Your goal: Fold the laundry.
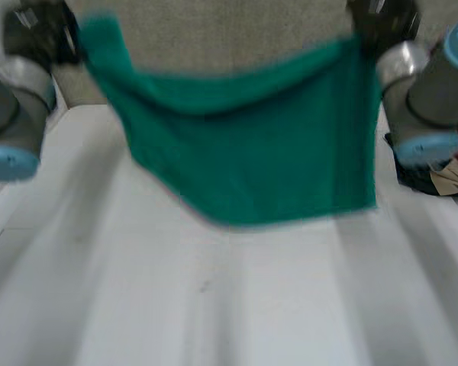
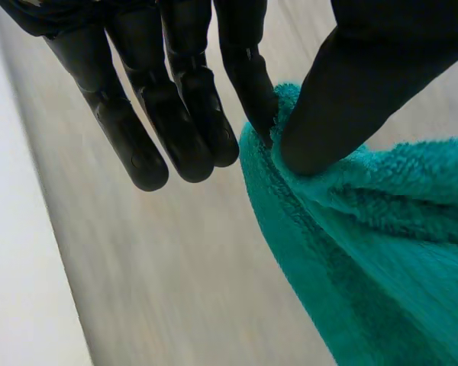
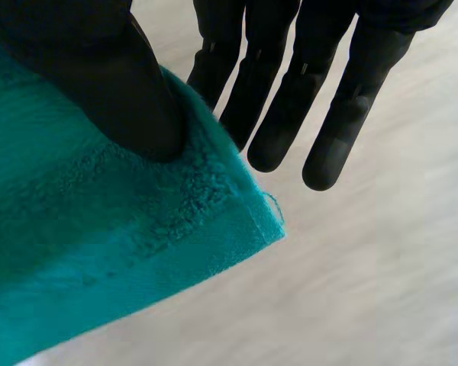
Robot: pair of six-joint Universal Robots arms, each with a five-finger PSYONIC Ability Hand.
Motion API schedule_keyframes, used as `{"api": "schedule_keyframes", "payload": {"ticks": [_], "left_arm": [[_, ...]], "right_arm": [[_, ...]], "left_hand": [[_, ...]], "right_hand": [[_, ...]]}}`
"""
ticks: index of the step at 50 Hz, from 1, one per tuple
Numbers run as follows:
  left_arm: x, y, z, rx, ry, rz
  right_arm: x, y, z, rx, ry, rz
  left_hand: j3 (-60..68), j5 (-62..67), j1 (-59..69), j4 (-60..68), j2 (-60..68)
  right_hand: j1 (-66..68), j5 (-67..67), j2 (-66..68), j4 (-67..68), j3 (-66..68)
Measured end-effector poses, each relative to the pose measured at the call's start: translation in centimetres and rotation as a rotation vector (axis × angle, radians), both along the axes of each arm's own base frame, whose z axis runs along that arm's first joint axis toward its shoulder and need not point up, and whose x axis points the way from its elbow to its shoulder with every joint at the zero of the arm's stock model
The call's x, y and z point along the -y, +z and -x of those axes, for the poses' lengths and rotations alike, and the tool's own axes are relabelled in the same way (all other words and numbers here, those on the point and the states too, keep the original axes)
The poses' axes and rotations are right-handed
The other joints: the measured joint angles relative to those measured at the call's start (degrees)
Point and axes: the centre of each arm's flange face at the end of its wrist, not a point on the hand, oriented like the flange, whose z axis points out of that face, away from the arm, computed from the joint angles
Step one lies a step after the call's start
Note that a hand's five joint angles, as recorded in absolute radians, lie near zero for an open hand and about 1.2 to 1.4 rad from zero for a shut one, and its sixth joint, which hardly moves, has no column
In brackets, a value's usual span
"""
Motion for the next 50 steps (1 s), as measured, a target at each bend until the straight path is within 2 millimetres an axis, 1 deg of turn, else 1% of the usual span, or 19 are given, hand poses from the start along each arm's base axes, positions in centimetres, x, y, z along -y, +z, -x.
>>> {"api": "schedule_keyframes", "payload": {"ticks": [1, 2, 3, 4, 6, 9, 11, 15, 20, 22, 24, 25, 26, 28, 31, 33, 39, 44, 50], "left_arm": [[0.0, 1.0, -0.1, -0.027, -0.004, 0.040], [0.0, 2.6, -0.3, -0.075, -0.013, 0.109], [0.0, 2.6, -0.3, -0.075, -0.013, 0.109], [-0.3, 4.1, -0.7, -0.127, -0.027, 0.177], [-0.6, 4.7, -1.1, -0.161, -0.040, 0.210], [-1.0, 3.2, -1.6, -0.167, -0.045, 0.168], [-1.2, 1.2, -2.0, -0.154, -0.039, 0.102], [-2.4, -5.4, -2.9, -0.104, -0.005, -0.107], [-4.3, -11.5, -3.6, -0.055, 0.024, -0.290], [-5.4, -14.4, -3.9, -0.027, 0.032, -0.377], [-6.5, -16.6, -4.0, 0.001, 0.036, -0.447], [-6.7, -17.0, -4.0, 0.008, 0.037, -0.461], [-7.3, -18.1, -4.1, 0.031, 0.039, -0.502], [-8.0, -19.1, -4.2, 0.062, 0.042, -0.545], [-8.8, -19.6, -4.4, 0.115, 0.043, -0.589], [-9.2, -19.4, -4.5, 0.153, 0.038, -0.603], [-10.3, -17.7, -4.2, 0.311, -0.041, -0.591], [-11.0, -16.6, -3.7, 0.469, -0.137, -0.556], [-11.3, -15.9, -2.8, 0.637, -0.235, -0.497]], "right_arm": [[0.0, 0.4, 0.0, 0.011, 0.003, 0.021], [0.0, 2.4, -0.1, 0.066, 0.027, 0.127], [0.0, 2.4, -0.1, 0.066, 0.027, 0.127], [-0.2, 3.6, 0.0, 0.098, 0.055, 0.193], [-0.5, 3.9, 0.1, 0.111, 0.086, 0.223], [-0.9, 2.6, 0.3, 0.096, 0.113, 0.182], [-1.1, 1.2, 0.4, 0.081, 0.121, 0.134], [-1.7, -3.7, 1.0, 0.028, 0.118, -0.051], [-2.7, -9.3, 1.6, -0.032, 0.116, -0.268], [-3.7, -12.6, 1.8, -0.069, 0.125, -0.396], [-4.7, -15.3, 1.9, -0.102, 0.135, -0.507], [-4.9, -15.8, 2.0, -0.108, 0.136, -0.527], [-5.7, -17.5, 2.0, -0.132, 0.143, -0.603], [-6.5, -19.1, 2.1, -0.157, 0.147, -0.677], [-7.4, -20.3, 2.3, -0.180, 0.148, -0.746], [-7.8, -20.7, 2.5, -0.187, 0.147, -0.780], [-8.3, -19.8, 2.9, -0.167, 0.145, -0.800], [-8.9, -18.9, 3.1, -0.151, 0.153, -0.794], [-9.5, -18.7, 3.3, -0.155, 0.163, -0.794]], "left_hand": [[0.0, 0.0, 0.0, 0.0, 0.0], [0.0, 0.0, 0.0, 0.0, 0.0], [0.0, 0.0, 0.0, 0.0, 0.0], [0.0, 0.0, 0.0, 0.0, 0.0], [0.0, 0.0, 0.0, 0.0, 0.0], [0.0, 0.0, 0.0, 0.0, 0.0], [0.0, 0.0, 0.0, 0.0, 0.0], [0.0, 0.0, 0.0, 0.0, 0.0], [0.0, 0.0, 0.0, 0.0, 0.1], [0.0, 0.0, 0.0, 0.1, 0.0], [0.0, 0.0, 0.0, 0.2, 0.1], [0.0, 0.0, 0.0, 0.2, 0.1], [0.0, 0.0, 0.0, 0.2, 0.1], [0.0, 0.0, 0.0, 0.1, 0.0], [-8.3, -7.1, -7.8, -8.6, -8.6], [-23.0, -20.7, -22.4, -23.0, -23.6], [-44.3, -43.3, -42.6, -45.4, -44.8], [-50.6, -49.8, -48.0, -51.4, -51.0], [-51.1, -50.2, -48.4, -51.7, -51.4]], "right_hand": [[0.0, 0.0, 0.0, 0.0, 0.0], [0.0, 0.1, 0.0, 0.0, 0.0], [0.0, 0.1, 0.0, 0.0, 0.0], [0.0, 0.2, 0.0, 0.0, 0.0], [0.0, 0.2, 0.0, 0.0, 0.0], [0.0, 0.3, 0.0, 0.0, 0.0], [0.0, 0.3, 0.0, 0.0, 0.0], [0.0, 0.3, 0.0, 0.0, 0.0], [0.0, 0.3, 0.0, 0.0, 0.0], [0.0, 0.3, 0.0, 0.0, 0.0], [0.0, 0.3, 0.0, 0.0, 0.0], [0.0, 0.2, 0.0, 0.0, 0.0], [0.0, 0.3, 0.0, 0.0, 0.0], [0.0, 0.3, 0.0, 0.0, 0.0], [0.0, 0.3, 0.0, 0.0, 0.0], [0.0, 0.2, 0.0, 0.0, 0.0], [0.0, 0.3, 0.0, 0.0, 0.0], [0.0, 0.3, 0.0, 0.0, 0.0], [0.0, 0.3, 0.0, 0.0, 0.0]]}}
